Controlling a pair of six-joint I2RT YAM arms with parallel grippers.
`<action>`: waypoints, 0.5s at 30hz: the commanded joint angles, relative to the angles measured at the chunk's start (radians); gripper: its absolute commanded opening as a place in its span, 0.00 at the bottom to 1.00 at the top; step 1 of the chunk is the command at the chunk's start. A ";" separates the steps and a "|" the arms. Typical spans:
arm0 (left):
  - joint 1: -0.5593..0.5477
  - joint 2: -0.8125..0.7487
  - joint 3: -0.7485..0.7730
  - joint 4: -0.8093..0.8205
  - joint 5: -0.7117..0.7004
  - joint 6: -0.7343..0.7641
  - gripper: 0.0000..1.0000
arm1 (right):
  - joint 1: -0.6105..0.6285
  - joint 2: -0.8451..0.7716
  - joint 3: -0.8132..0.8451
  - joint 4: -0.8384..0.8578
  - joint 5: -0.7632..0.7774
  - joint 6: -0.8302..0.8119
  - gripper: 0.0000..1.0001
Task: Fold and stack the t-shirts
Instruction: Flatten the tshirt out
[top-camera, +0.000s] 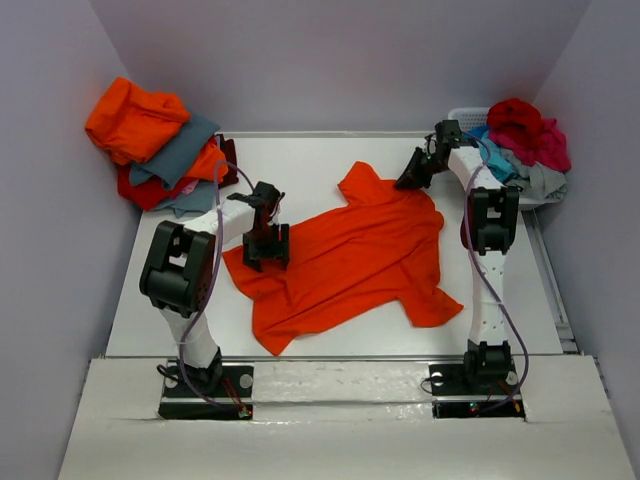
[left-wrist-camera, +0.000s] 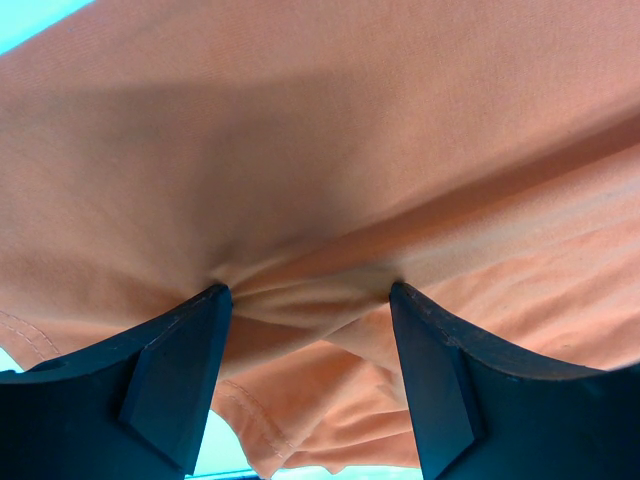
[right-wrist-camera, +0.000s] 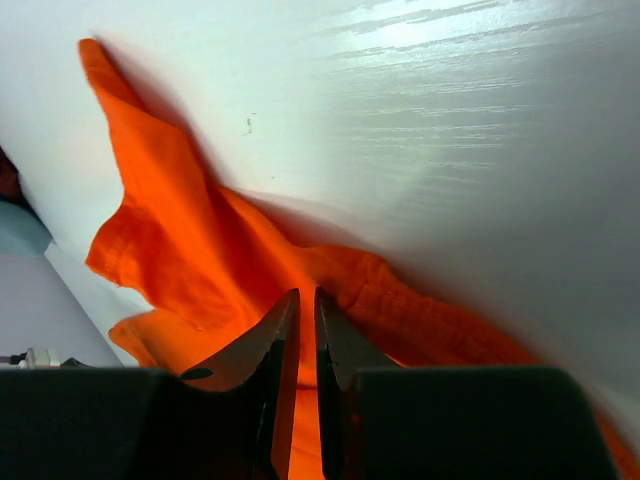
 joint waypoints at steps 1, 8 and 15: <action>-0.004 0.014 -0.057 -0.073 -0.004 0.004 0.77 | 0.010 0.016 0.012 0.045 -0.045 0.009 0.17; -0.004 0.012 -0.053 -0.080 -0.007 0.007 0.77 | 0.010 0.023 0.007 0.023 0.022 0.003 0.13; -0.004 -0.009 -0.090 -0.079 -0.004 0.010 0.77 | 0.010 0.010 0.038 -0.023 0.194 0.008 0.12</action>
